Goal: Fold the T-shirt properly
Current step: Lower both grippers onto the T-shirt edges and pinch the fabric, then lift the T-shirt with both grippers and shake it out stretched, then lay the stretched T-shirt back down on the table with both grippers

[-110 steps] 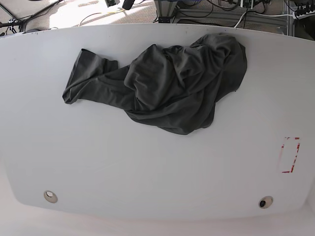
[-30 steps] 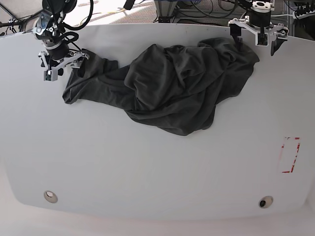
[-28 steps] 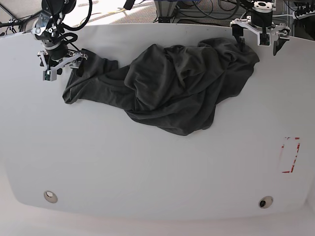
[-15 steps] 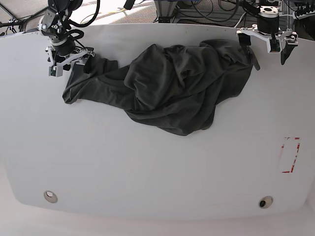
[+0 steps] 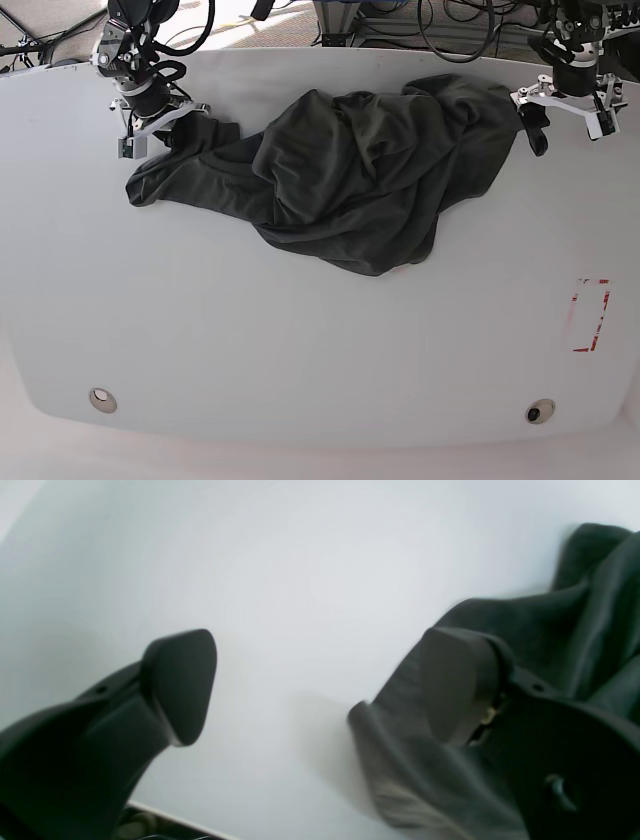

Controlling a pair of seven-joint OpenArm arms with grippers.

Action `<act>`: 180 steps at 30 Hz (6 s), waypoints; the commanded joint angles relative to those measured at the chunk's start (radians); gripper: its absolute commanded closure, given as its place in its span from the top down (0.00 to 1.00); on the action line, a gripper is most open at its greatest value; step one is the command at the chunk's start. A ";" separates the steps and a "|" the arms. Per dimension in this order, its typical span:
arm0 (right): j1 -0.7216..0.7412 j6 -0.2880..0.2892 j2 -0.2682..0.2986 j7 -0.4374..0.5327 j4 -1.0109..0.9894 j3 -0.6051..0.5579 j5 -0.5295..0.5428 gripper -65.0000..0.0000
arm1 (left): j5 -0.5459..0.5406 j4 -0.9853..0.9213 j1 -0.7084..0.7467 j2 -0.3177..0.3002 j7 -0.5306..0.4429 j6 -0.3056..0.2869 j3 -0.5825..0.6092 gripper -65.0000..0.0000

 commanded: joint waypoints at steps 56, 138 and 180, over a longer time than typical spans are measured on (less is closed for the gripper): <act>-0.002 0.000 0.003 -0.035 0.109 0.006 -0.015 0.02 | -0.089 0.012 -0.113 -0.020 0.375 -0.111 0.067 0.00; 0.418 0.001 0.314 -0.245 0.265 -0.068 -0.004 0.02 | -0.415 -0.083 -0.511 -0.378 0.605 -0.188 -0.194 0.00; -0.064 0.106 0.090 -0.245 0.270 0.104 0.088 0.86 | -0.181 -0.094 -0.181 -0.190 0.600 -0.265 -0.249 0.00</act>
